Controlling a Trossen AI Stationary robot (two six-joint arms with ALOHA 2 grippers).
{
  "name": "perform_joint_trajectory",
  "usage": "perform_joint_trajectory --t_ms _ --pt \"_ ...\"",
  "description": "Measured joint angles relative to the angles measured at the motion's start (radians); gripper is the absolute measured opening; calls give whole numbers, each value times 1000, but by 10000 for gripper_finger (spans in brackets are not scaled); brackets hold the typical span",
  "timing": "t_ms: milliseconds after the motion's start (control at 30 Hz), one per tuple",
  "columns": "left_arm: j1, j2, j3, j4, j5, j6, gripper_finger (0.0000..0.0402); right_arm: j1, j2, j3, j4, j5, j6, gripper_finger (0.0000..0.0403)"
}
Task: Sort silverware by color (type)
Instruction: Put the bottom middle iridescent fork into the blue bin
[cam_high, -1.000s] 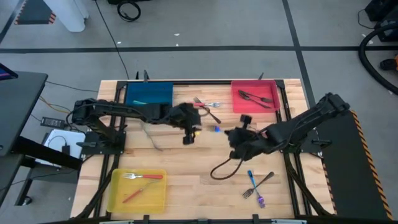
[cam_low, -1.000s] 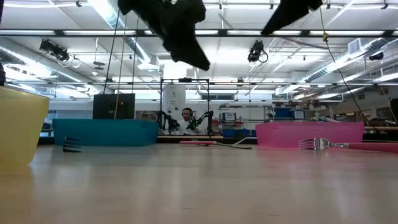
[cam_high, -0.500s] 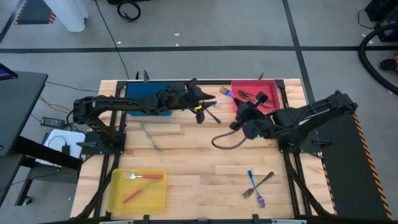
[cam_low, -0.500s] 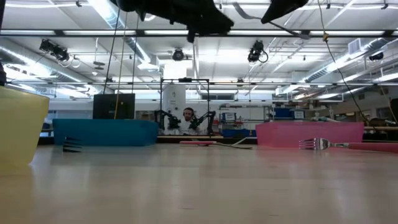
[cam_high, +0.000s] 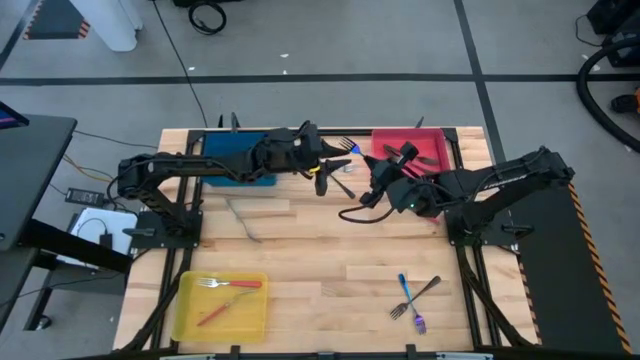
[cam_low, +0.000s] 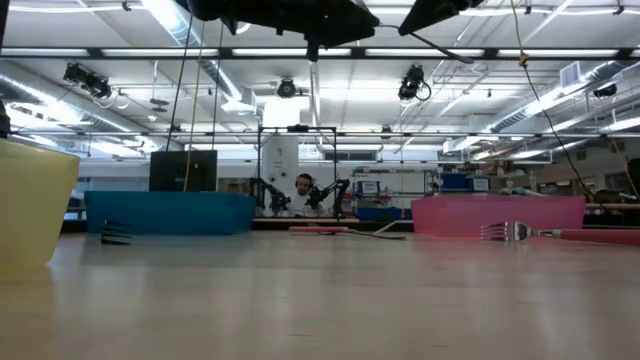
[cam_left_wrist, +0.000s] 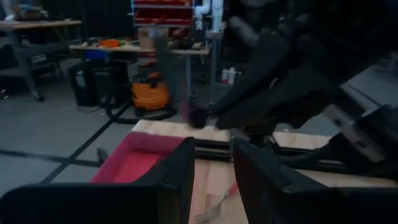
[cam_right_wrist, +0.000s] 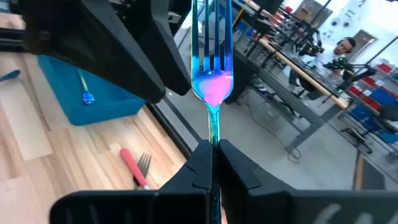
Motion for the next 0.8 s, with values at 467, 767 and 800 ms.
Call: perform_joint_trajectory --t_ms 467,767,800 --pt "7 0 -1 70 2 -1 110 0 0 0 9 -46 -15 16" --pt "24 1 -1 116 2 0 80 -1 -2 0 33 -76 -32 16" --pt "27 1 -1 118 7 0 72 -1 -1 0 32 -82 -35 16"
